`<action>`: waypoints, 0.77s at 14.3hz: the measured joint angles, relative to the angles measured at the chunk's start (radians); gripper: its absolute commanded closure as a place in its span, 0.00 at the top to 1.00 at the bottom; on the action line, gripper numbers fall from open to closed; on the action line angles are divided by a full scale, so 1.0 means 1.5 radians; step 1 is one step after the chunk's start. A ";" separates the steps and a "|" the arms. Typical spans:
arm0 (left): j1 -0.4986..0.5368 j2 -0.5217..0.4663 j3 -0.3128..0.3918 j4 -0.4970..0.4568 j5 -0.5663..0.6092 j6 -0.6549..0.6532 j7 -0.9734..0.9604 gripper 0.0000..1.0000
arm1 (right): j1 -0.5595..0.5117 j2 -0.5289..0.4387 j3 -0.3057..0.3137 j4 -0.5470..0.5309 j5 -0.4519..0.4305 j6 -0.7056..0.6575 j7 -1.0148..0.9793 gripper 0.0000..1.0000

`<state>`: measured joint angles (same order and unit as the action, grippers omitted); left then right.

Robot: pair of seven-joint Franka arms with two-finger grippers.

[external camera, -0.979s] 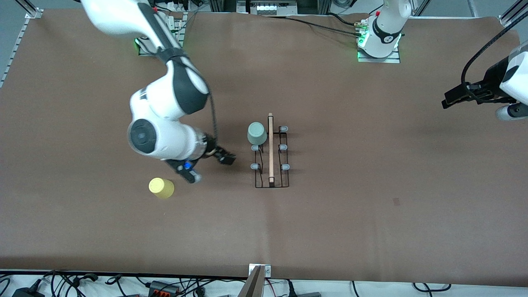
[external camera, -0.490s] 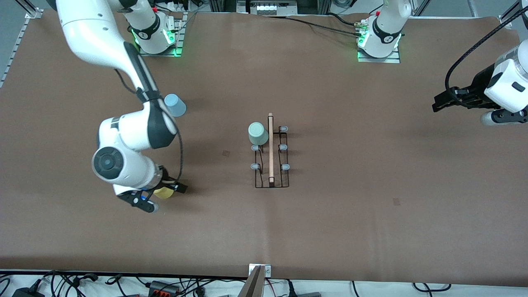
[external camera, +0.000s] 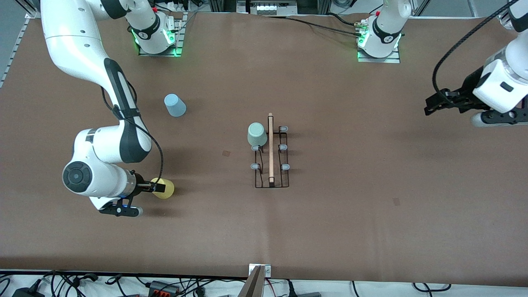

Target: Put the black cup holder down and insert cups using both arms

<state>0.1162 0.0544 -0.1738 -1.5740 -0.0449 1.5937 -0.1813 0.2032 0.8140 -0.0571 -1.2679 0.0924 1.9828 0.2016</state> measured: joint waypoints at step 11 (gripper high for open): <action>0.020 -0.001 0.001 0.001 0.047 0.020 0.001 1.00 | 0.002 0.029 0.006 0.005 0.000 0.020 -0.020 0.18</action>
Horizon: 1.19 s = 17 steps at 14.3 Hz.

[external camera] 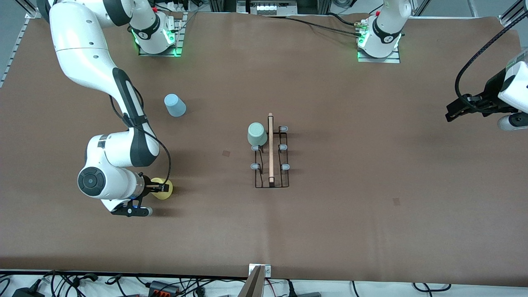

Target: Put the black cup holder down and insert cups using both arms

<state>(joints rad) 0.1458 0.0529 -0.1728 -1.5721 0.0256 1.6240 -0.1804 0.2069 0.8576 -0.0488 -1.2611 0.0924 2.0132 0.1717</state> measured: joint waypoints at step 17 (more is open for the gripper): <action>0.001 -0.004 0.002 0.000 0.000 -0.007 0.000 1.00 | 0.252 -0.046 0.018 0.154 0.000 -0.059 0.315 0.20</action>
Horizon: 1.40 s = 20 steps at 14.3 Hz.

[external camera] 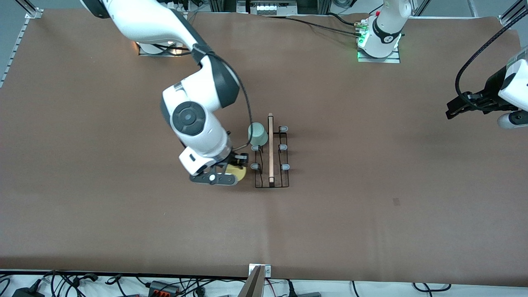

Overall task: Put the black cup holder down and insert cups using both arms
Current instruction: 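Lower the yellow cup onto a rack peg beside the teal cup, release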

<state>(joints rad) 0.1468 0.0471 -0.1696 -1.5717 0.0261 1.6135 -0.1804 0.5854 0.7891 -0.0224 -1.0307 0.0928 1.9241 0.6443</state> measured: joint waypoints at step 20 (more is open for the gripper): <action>0.015 0.000 -0.006 0.000 -0.018 0.017 0.000 1.00 | 0.042 0.051 -0.005 0.006 0.000 0.081 0.093 1.00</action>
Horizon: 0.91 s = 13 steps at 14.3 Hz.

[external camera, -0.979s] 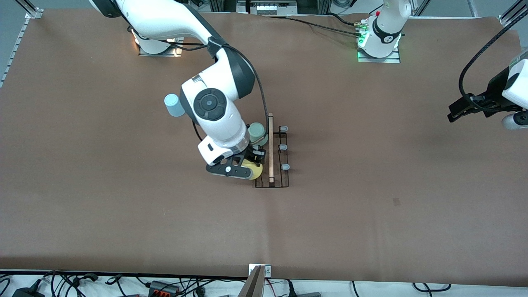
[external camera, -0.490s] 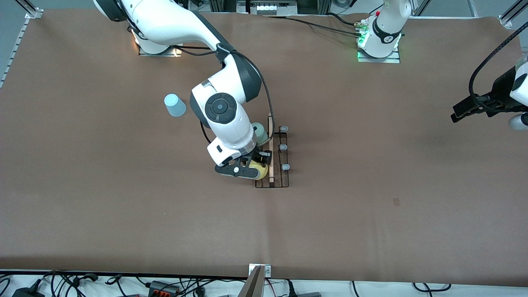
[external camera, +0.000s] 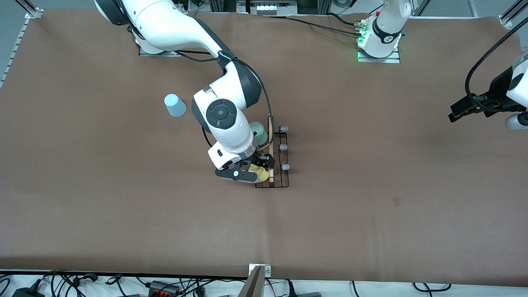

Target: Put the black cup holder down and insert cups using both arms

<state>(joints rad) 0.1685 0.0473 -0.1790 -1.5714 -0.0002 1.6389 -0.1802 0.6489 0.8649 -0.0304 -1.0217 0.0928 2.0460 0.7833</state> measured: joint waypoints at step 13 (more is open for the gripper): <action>0.001 -0.002 -0.001 0.001 0.000 -0.027 0.002 1.00 | -0.214 -0.161 -0.045 0.012 -0.002 -0.298 -0.290 1.00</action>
<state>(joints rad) 0.1700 0.0449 -0.1804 -1.5695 -0.0003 1.5983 -0.1771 0.3283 0.6235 -0.0977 -1.0042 0.0898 1.5988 0.3484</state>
